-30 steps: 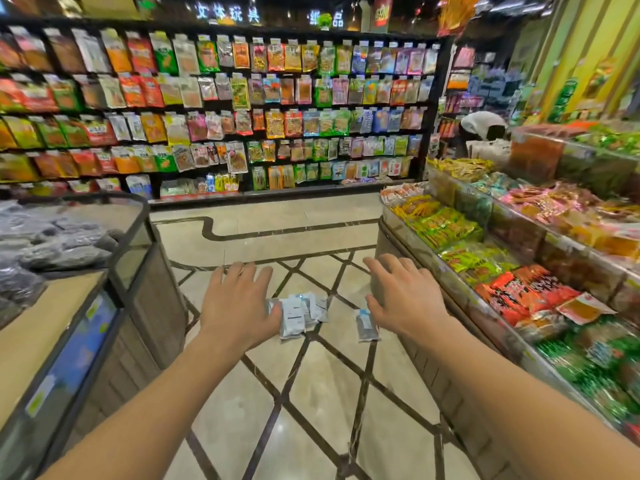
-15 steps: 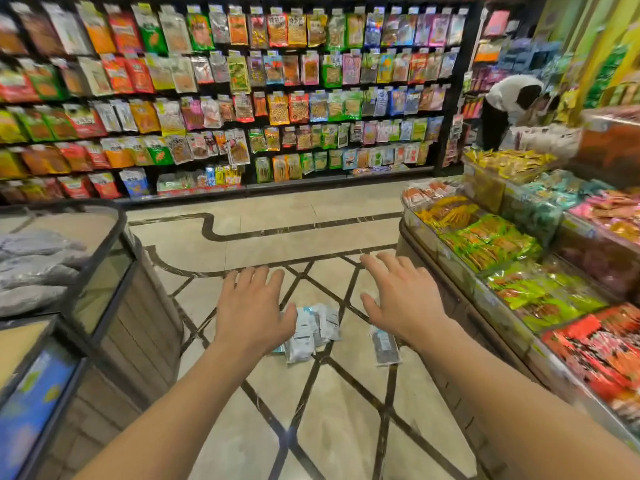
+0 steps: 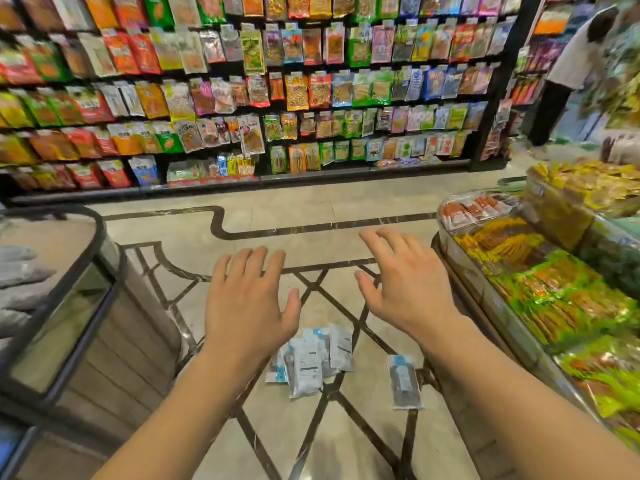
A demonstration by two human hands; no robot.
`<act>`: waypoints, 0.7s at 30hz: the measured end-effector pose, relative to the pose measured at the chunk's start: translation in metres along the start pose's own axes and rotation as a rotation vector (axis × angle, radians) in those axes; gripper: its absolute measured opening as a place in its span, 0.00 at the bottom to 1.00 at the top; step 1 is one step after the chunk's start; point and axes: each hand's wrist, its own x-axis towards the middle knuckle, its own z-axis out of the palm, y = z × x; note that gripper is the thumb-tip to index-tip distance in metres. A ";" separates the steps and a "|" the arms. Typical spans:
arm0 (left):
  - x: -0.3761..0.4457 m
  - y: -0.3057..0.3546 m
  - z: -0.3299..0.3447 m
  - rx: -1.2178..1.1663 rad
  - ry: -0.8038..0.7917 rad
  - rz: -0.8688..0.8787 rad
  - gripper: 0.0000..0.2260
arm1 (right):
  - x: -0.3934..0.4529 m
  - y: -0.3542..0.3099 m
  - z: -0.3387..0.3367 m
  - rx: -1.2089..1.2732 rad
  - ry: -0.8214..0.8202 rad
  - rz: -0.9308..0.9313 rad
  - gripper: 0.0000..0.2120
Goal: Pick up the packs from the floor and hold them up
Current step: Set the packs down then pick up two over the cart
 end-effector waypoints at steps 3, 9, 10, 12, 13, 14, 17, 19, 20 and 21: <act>0.036 -0.007 0.033 -0.031 -0.024 -0.014 0.27 | 0.037 0.010 0.034 -0.006 -0.021 0.016 0.30; 0.118 -0.041 0.124 -0.060 -0.097 -0.012 0.26 | 0.116 0.024 0.129 -0.047 -0.102 0.026 0.30; 0.131 -0.048 0.143 -0.065 -0.110 -0.012 0.26 | 0.129 0.025 0.147 -0.047 -0.113 0.033 0.29; 0.157 -0.063 0.182 -0.083 -0.155 -0.016 0.26 | 0.156 0.027 0.186 -0.041 -0.143 0.049 0.28; 0.168 -0.068 0.202 -0.091 -0.187 -0.019 0.26 | 0.168 0.027 0.205 -0.042 -0.169 0.055 0.28; 0.178 -0.073 0.220 -0.098 -0.216 -0.024 0.26 | 0.180 0.026 0.226 -0.040 -0.201 0.060 0.29; 0.200 -0.087 0.275 -0.110 -0.288 -0.025 0.25 | 0.206 0.018 0.288 -0.001 -0.282 0.084 0.28; 0.206 -0.097 0.313 -0.124 -0.320 -0.020 0.25 | 0.214 0.015 0.330 0.024 -0.308 0.089 0.28; 0.208 -0.102 0.333 -0.131 -0.330 -0.023 0.25 | 0.214 0.014 0.353 0.042 -0.317 0.091 0.28; 0.207 -0.106 0.353 -0.130 -0.344 -0.031 0.25 | 0.213 0.016 0.376 0.063 -0.327 0.091 0.29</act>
